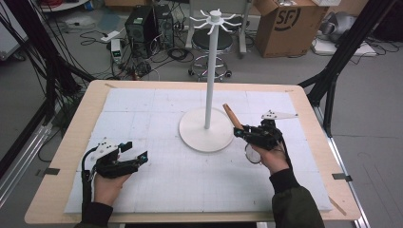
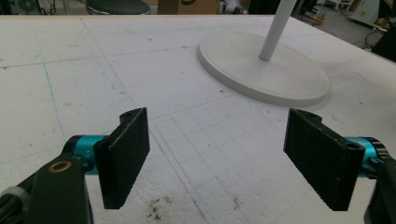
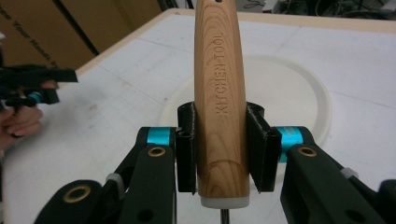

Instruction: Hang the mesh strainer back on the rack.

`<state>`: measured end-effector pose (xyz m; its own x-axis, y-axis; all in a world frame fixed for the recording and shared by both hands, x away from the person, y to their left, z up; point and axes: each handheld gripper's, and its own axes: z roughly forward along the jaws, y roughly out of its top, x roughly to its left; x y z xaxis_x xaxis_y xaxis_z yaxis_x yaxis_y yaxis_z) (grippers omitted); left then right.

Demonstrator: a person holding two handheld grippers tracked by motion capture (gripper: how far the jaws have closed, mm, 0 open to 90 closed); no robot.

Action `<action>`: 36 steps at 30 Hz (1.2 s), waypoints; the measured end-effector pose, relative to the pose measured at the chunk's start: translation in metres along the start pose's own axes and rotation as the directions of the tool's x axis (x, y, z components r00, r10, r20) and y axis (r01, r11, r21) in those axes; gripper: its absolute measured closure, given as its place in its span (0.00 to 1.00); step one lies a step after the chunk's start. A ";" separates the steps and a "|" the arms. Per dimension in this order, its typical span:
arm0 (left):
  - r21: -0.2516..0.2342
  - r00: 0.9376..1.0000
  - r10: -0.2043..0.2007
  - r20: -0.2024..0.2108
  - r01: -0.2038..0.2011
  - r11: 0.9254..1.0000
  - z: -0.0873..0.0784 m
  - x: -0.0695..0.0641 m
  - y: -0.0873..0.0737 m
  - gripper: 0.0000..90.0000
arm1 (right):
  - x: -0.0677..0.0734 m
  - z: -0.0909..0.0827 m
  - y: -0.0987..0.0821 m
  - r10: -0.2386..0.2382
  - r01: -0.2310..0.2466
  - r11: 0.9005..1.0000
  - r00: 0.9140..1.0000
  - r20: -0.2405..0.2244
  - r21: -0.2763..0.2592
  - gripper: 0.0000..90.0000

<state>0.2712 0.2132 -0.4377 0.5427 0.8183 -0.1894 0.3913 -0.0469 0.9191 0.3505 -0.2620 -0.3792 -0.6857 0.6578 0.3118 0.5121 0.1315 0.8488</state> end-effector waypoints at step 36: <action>-0.002 1.000 -0.010 0.007 0.010 1.000 0.000 0.001 -0.001 0.26 | 0.029 -0.028 0.075 -0.044 -0.013 0.947 0.985 -0.169 -0.321 0.75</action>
<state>0.2714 0.2143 -0.4390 0.5437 0.8149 -0.2009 0.3955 -0.0377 0.9177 0.3548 -0.2542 -0.2948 -0.7852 0.5165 0.3417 0.3278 -0.1215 0.9369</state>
